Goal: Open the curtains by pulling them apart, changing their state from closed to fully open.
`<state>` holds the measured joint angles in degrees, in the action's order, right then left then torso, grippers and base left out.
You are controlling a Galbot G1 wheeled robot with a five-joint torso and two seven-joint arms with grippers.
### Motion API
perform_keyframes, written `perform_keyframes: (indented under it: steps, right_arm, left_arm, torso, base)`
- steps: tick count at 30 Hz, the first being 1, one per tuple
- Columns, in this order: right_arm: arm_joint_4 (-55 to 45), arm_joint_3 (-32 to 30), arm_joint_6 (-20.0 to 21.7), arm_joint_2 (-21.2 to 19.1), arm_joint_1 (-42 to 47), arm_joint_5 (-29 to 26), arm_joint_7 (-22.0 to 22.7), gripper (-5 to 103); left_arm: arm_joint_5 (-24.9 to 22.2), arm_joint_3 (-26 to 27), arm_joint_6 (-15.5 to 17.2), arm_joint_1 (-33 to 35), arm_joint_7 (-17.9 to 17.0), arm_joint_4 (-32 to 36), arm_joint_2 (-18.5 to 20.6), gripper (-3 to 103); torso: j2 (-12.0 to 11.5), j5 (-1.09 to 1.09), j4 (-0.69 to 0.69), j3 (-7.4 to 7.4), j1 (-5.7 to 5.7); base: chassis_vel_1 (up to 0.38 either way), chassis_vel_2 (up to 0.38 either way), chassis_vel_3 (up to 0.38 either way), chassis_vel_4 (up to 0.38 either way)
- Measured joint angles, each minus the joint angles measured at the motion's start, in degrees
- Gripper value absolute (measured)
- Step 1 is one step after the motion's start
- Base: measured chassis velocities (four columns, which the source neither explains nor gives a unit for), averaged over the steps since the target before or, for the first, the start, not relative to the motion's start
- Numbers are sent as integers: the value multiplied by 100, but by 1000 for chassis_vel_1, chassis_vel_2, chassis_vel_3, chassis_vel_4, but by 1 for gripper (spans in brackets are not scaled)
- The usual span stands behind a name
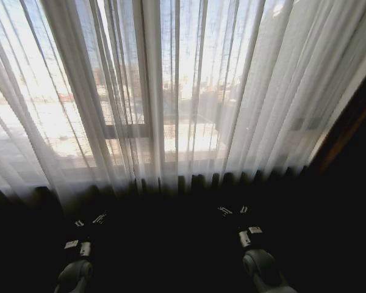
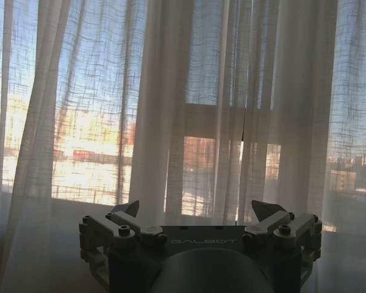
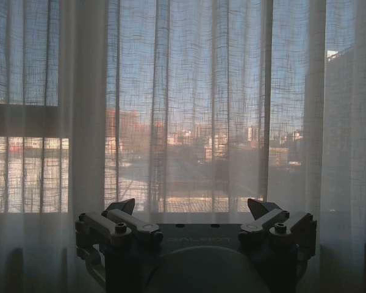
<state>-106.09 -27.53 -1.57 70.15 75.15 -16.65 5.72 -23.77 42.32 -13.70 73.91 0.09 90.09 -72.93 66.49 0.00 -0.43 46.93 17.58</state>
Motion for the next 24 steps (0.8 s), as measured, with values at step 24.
perform_keyframes:
  steps: [24]
  right_arm:
    - [259,80,-160,44,-169,59,5,100]
  left_arm:
    - [0,0,0,-1,0,0,0,100]
  torso:
    - [-3,1,1,3,8]
  base:
    - [-219,216,222,-206]
